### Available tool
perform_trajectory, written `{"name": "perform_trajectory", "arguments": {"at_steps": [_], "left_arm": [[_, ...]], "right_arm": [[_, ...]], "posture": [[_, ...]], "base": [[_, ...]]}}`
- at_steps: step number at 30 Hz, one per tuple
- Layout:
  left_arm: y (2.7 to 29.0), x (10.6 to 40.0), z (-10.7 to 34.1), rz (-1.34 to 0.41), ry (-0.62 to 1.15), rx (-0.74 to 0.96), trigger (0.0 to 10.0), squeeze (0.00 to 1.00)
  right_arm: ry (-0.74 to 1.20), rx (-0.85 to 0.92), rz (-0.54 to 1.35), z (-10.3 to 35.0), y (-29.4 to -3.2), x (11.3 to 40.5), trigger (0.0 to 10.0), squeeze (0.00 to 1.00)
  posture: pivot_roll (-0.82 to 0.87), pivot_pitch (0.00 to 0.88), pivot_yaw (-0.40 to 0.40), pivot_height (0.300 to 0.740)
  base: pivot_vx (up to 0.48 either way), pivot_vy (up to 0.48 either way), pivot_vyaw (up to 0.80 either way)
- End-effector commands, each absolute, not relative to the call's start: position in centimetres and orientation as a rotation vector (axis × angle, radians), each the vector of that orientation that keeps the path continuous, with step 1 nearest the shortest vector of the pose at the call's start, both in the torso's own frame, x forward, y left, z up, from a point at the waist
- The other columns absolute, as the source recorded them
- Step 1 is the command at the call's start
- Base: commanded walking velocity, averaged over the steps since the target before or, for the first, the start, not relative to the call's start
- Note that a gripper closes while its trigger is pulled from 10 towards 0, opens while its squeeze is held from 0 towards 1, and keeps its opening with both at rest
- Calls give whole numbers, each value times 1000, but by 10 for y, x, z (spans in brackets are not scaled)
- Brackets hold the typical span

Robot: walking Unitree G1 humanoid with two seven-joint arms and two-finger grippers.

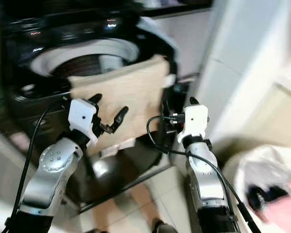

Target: Clothes washing

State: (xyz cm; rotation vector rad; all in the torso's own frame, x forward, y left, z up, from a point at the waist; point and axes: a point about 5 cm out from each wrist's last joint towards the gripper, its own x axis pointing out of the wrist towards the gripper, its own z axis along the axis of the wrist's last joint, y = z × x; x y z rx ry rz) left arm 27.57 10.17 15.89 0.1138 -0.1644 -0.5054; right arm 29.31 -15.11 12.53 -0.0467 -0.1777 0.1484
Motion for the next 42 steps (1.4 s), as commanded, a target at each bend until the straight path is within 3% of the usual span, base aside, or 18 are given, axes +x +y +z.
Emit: {"name": "perform_trajectory", "arguments": {"at_steps": [1, 13, 15, 16, 17, 19, 22, 29, 33, 42], "left_arm": [[97, 272, 166, -551, -200, 88, 10000, 0], [97, 281, 161, -550, -184, 135, 10000, 0], [129, 293, 144, -292, -109, 155, 10000, 0], [157, 292, 123, -107, -11, 100, 10000, 0], [172, 285, 108, -47, 43, 111, 10000, 0], [176, 276, 98, -64, 65, 146, 10000, 0], [158, 269, 97, -150, 43, 170, 10000, 0], [136, 275, 113, -257, -43, 239, 10000, 0], [131, 277, 119, -273, -69, 238, 10000, 0], [131, 283, 139, -208, -146, 161, 10000, 0]], "right_arm": [[-173, -52, 139, 125, -156, 293, 10000, 0], [-164, -64, 131, 120, -161, 292, 10000, 0], [-159, -46, 112, 119, -162, 291, 10000, 0], [-159, -33, 83, 117, -166, 290, 10000, 0], [-158, -28, 65, 115, -169, 287, 10000, 0], [-162, -46, 54, 110, -175, 280, 10000, 0], [-116, -88, 51, 91, -184, 262, 10000, 0], [-114, -121, 71, 92, -179, 277, 10000, 0], [-129, -136, 65, 96, -179, 282, 10000, 0], [-173, -138, 104, 108, -172, 293, 10000, 0]], "posture": [[-123, 0, 39, 740], [-136, 0, 47, 740], [-134, 0, 49, 740], [-132, 0, 45, 740], [-129, 0, 43, 740], [-118, 0, 32, 740], [-104, 0, 22, 740], [-114, 0, 27, 740], [-117, 0, 31, 740], [-119, 0, 33, 740]], "base": [[0, -480, -731], [0, -80, -727], [0, 0, -725], [0, 0, -719], [0, 0, -725], [0, 0, -725], [0, 0, -746], [0, 0, -646], [0, 0, 0], [467, 0, 0]]}}
